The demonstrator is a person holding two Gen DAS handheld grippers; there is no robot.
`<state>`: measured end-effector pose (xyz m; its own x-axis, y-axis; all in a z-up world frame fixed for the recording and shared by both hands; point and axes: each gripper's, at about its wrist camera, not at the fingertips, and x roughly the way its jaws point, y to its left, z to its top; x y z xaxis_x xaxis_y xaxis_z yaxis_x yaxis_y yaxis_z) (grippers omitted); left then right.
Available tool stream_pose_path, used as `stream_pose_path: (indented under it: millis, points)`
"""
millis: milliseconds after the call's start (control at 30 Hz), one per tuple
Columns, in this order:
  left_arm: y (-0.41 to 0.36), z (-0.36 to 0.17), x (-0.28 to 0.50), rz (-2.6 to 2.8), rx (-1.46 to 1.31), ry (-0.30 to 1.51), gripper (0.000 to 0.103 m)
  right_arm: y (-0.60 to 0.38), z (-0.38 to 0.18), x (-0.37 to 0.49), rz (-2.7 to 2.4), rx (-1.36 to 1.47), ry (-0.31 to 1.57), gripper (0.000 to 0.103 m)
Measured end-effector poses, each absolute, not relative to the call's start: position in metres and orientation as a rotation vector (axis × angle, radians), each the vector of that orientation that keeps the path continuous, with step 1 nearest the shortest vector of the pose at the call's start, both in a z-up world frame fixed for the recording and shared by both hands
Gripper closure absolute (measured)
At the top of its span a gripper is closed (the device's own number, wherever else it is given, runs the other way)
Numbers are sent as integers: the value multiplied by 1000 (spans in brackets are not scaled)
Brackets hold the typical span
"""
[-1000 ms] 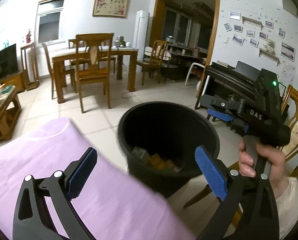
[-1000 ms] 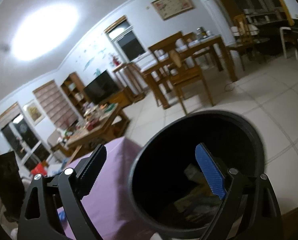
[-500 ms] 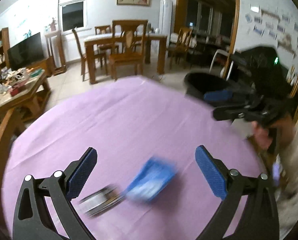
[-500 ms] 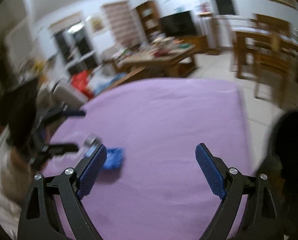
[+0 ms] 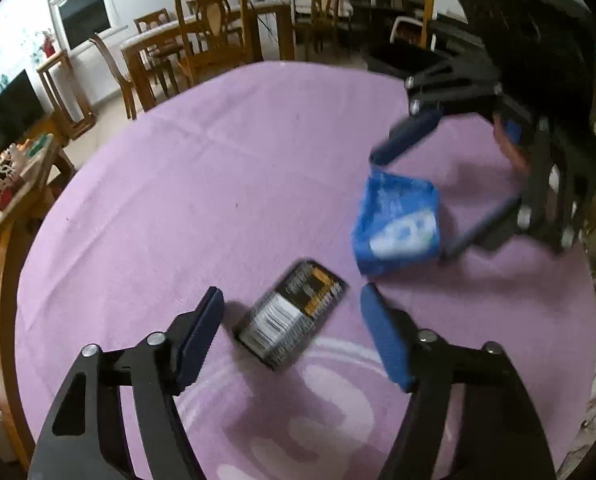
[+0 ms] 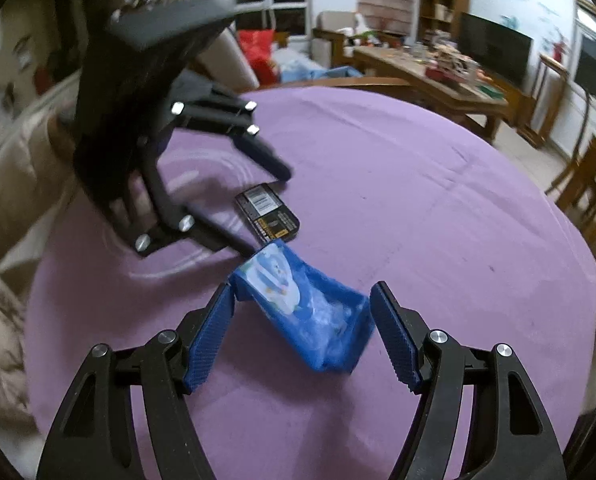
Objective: Collect trash
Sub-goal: 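Grasp the small black battery card with the left tool while the right tool grasps the blue wipe packet, then carry the black card and blue packet over the bin and open both tools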
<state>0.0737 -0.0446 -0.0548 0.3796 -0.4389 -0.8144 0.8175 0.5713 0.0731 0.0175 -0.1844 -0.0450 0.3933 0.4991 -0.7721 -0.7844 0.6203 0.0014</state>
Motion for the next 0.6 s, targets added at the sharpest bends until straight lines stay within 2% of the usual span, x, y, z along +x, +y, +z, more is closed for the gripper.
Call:
stream_pose_path:
  millis: [67,133,167,200,433,600]
  points:
    - [-42,-55,83,-832,485,850,51,-184,-51,23,839,-416,833,36]
    - [-42,-56,89,-810,467,839,62,-179,-56,32,831,-421,862,49]
    - [-43,-56,90,-802,468,835,65,-182,-58,36,818,-421,876,51]
    - [-43,-56,90,-795,465,834,72,-181,-59,37,811,-406,874,51]
    - [-42,-57,92,-729,413,848,73,-202,-57,44,749,-235,895,55]
    - [-36,-52,80,-715,341,839,73,-253,-45,45,663,27,839,55]
